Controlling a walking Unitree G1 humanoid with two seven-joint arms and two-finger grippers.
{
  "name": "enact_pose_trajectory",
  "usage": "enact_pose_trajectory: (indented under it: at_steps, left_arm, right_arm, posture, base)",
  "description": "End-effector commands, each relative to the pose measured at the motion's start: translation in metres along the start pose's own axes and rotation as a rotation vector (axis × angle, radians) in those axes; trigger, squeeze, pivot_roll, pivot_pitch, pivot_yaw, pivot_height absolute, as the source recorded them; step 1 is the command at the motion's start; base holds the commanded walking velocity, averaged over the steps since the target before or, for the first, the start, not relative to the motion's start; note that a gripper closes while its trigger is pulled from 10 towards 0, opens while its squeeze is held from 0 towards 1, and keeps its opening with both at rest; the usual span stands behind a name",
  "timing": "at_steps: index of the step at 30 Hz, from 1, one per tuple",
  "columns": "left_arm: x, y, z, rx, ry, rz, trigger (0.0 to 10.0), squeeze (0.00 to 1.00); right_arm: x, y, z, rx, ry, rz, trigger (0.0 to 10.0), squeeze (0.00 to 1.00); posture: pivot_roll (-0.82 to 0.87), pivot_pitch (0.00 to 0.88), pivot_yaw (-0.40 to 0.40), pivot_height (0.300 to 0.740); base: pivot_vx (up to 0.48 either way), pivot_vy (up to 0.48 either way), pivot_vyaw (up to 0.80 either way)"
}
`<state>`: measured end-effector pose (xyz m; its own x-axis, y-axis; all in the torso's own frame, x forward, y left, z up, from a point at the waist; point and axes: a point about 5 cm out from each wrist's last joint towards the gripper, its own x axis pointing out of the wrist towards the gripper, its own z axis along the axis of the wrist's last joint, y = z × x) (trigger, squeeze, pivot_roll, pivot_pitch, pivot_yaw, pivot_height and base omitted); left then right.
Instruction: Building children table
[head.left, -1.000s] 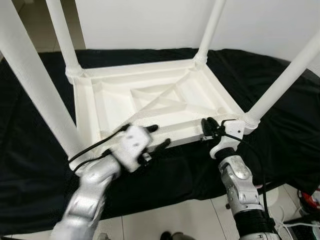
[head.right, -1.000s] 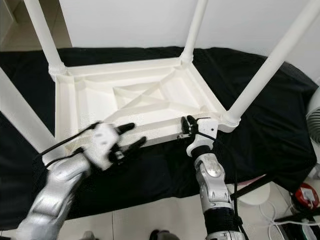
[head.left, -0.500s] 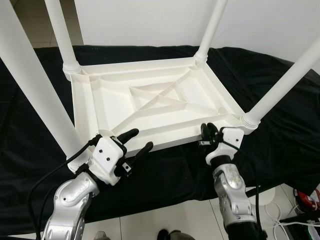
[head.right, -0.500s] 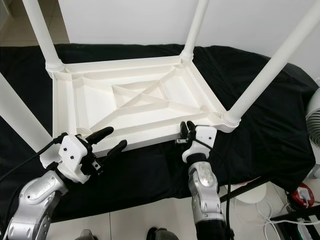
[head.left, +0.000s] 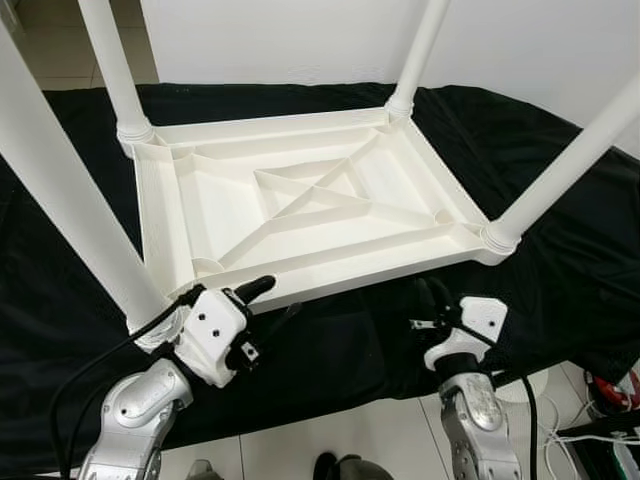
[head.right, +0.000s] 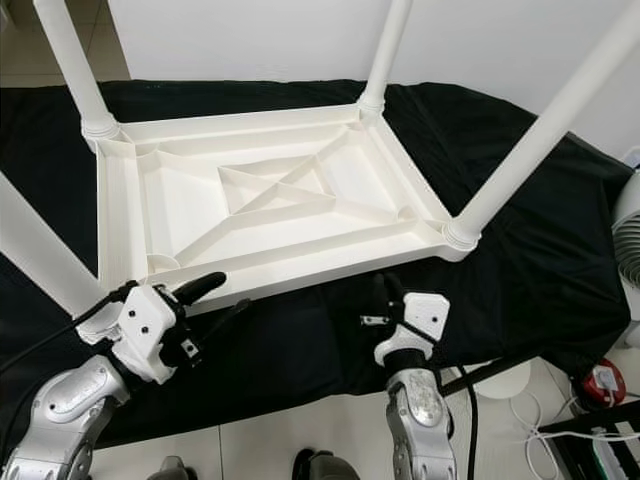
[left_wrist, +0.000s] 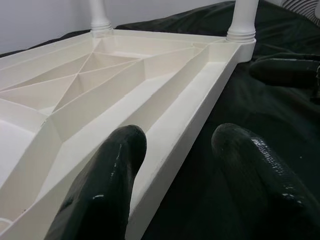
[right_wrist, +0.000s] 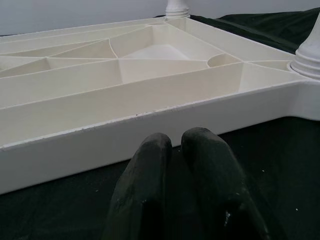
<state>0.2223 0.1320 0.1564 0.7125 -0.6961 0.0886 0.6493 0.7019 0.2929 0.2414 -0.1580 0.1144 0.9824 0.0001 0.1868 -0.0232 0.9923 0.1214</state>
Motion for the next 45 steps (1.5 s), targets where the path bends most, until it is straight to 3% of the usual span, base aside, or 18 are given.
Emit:
enact_pose_trajectory:
  at_steps: [1, 12, 17, 22, 27, 32, 38, 40, 42, 44, 45]
  left_arm:
    - [0.002, -0.002, -0.004, -0.010, 0.029, 0.005, 10.0, 0.00]
    - [0.015, 0.004, -0.008, 0.005, 0.090, 0.017, 10.0, 0.00]
    - [0.026, 0.015, -0.006, 0.044, 0.124, 0.028, 10.0, 0.00]
    - [0.030, 0.017, -0.003, 0.054, 0.121, 0.021, 10.0, 0.00]
    - [0.043, 0.027, 0.015, 0.116, 0.081, 0.019, 10.0, 0.00]
    - [0.050, 0.033, 0.020, 0.122, 0.065, 0.031, 10.0, 0.00]
    - [0.035, 0.020, 0.022, 0.089, 0.013, 0.007, 10.0, 0.00]
    - [0.028, 0.016, 0.021, 0.042, 0.002, 0.022, 10.0, 0.00]
    - [0.013, 0.013, 0.026, -0.089, -0.029, 0.049, 10.0, 0.00]
    - [0.013, 0.013, 0.026, -0.089, -0.029, 0.049, 10.0, 0.00]
    - [-0.007, 0.015, 0.035, -0.135, -0.061, 0.036, 10.0, 0.00]
  right_arm:
    - [-0.005, -0.002, -0.003, 0.008, 0.026, -0.023, 10.0, 0.00]
    - [0.010, 0.001, -0.006, 0.111, 0.079, -0.021, 10.0, 0.00]
    - [0.042, -0.002, 0.000, 0.192, 0.150, -0.011, 10.0, 0.00]
    - [0.049, -0.005, 0.001, 0.195, 0.175, -0.013, 10.0, 0.00]
    - [0.068, -0.012, 0.007, 0.184, 0.181, -0.002, 10.0, 0.00]
    - [0.078, -0.012, 0.012, 0.152, 0.163, 0.005, 10.0, 0.00]
    - [0.063, 0.000, 0.020, 0.115, 0.031, 0.075, 10.0, 0.00]
    - [0.059, 0.002, 0.020, 0.103, 0.019, 0.087, 10.0, 0.00]
    - [0.056, 0.004, 0.018, 0.099, 0.018, 0.096, 10.0, 0.00]
    - [0.056, 0.004, 0.018, 0.099, 0.018, 0.096, 10.0, 0.00]
    - [0.060, 0.004, 0.019, 0.103, 0.009, 0.112, 10.0, 0.00]
  posture:
    - [0.11, 0.164, -0.077, 0.740]
    - [0.11, 0.161, -0.073, 0.740]
    - [0.12, 0.150, -0.073, 0.740]
    - [0.12, 0.149, -0.074, 0.740]
    - [0.12, 0.138, -0.074, 0.740]
    - [0.12, 0.136, -0.074, 0.740]
    - [0.12, 0.141, -0.073, 0.740]
    - [0.11, 0.144, -0.071, 0.740]
    - [0.13, 0.154, -0.069, 0.740]
    - [0.13, 0.154, -0.069, 0.740]
    - [0.14, 0.157, -0.073, 0.740]
  base:
    - [0.000, 0.000, 0.00]
    - [0.000, 0.000, 0.00]
    - [0.000, 0.000, 0.00]
    - [0.000, 0.000, 0.00]
    - [0.000, 0.000, 0.00]
    - [0.000, 0.000, 0.00]
    - [0.000, 0.000, 0.00]
    - [0.000, 0.000, 0.00]
    - [0.000, 0.000, 0.00]
    - [0.000, 0.000, 0.00]
    - [0.000, 0.000, 0.00]
